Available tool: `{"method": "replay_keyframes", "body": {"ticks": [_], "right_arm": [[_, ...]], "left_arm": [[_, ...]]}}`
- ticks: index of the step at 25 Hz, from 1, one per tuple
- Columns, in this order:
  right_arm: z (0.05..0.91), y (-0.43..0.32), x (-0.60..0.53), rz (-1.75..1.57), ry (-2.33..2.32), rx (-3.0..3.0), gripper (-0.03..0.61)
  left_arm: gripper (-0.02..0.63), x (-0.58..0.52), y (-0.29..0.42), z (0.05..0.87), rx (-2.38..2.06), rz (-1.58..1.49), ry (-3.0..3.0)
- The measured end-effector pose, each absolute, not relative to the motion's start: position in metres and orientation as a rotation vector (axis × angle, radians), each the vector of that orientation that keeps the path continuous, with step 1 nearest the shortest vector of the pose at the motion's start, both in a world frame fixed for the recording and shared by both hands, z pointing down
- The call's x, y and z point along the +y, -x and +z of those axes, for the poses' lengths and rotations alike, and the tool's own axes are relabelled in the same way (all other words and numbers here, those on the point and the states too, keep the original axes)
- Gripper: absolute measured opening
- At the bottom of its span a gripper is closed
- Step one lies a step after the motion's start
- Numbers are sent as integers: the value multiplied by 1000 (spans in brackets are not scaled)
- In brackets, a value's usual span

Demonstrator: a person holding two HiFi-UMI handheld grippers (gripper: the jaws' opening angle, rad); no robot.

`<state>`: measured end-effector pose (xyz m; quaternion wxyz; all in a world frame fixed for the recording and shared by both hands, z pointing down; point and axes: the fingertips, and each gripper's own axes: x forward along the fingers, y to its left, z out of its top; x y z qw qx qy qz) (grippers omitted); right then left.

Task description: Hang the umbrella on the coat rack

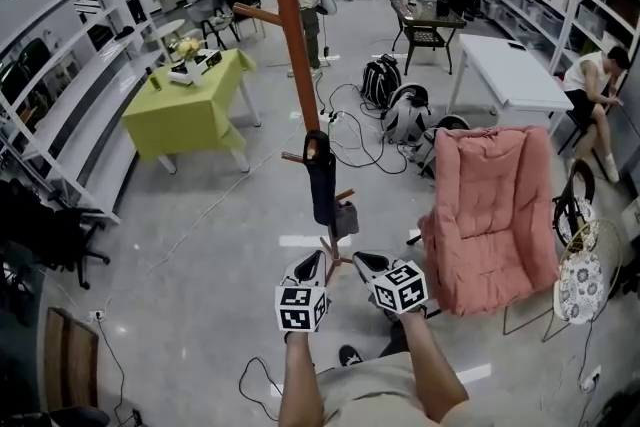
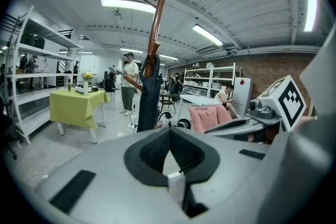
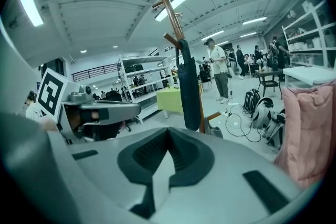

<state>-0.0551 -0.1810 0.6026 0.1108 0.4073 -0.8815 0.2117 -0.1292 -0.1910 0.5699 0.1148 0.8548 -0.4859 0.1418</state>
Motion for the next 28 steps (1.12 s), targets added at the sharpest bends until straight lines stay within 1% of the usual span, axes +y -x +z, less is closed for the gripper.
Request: {"method": "replay_keyframes", "body": {"ticks": [12, 18, 22, 28], "right_arm": [[607, 43, -171, 624, -1217, -2591, 3], [597, 38, -172, 771, -1258, -2685, 3], [597, 37, -171, 749, -1265, -2671, 3], [590, 38, -175, 621, -1253, -2642, 3]], "left_arm": [[6, -184, 122, 563, -1408, 411, -2538], [6, -180, 119, 565, -1388, 425, -2552], [6, -178, 120, 565, -1391, 435, -2551], [6, -178, 119, 553, -1393, 400, -2575]]}}
